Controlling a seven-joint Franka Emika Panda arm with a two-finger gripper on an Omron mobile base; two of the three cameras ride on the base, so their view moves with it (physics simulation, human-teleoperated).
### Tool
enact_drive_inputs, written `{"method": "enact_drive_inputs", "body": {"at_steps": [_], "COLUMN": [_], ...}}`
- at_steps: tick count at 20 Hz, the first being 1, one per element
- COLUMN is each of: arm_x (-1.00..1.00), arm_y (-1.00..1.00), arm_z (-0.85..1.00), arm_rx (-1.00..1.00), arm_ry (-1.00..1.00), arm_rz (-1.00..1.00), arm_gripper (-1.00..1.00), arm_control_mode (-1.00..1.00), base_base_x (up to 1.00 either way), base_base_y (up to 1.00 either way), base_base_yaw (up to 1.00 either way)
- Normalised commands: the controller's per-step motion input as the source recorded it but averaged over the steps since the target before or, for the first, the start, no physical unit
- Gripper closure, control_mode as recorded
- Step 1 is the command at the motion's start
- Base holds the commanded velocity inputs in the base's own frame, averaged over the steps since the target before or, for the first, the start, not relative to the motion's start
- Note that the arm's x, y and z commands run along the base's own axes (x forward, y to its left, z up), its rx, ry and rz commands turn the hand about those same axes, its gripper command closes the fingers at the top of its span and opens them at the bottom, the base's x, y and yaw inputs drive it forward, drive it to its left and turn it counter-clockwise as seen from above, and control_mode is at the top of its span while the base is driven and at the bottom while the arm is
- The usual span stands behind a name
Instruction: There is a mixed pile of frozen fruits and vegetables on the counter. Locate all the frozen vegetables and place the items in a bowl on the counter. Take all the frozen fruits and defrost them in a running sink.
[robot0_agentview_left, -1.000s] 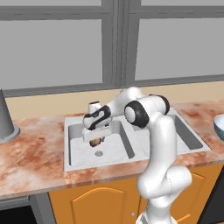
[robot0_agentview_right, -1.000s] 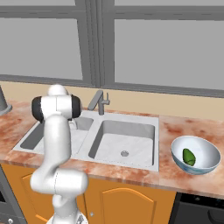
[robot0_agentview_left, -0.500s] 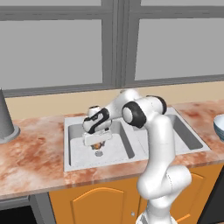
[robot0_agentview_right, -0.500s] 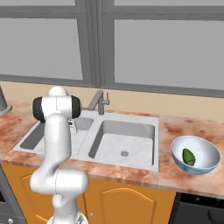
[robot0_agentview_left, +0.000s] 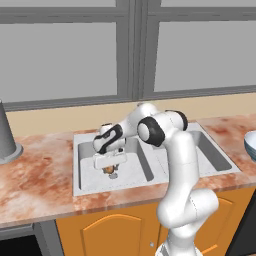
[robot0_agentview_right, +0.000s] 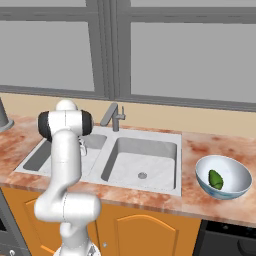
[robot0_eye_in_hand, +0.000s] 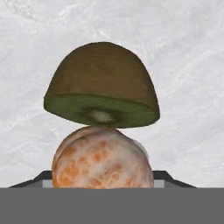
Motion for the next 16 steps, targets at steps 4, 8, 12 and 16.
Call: {"method": "enact_drive_inputs", "body": {"at_steps": [4, 8, 12, 16], "arm_x": [-0.05, -0.01, 0.0, -0.17], "arm_y": [0.0, 0.03, 0.03, 0.0], "arm_z": [0.09, 0.06, 0.03, 0.55], "arm_rx": [-0.05, -0.05, -0.04, -0.01], "arm_ry": [0.03, 0.0, 0.0, 0.01], "arm_rz": [-0.05, -0.05, -0.02, -0.08], "arm_gripper": [-1.0, -1.0, -1.0, -1.0], "arm_control_mode": [-1.0, -1.0, -1.0, -1.0], "base_base_x": [0.0, 0.0, 0.0, 0.0], "base_base_y": [0.0, 0.0, 0.0, 0.0], "base_base_yaw": [0.0, 0.0, 0.0, 0.0]}}
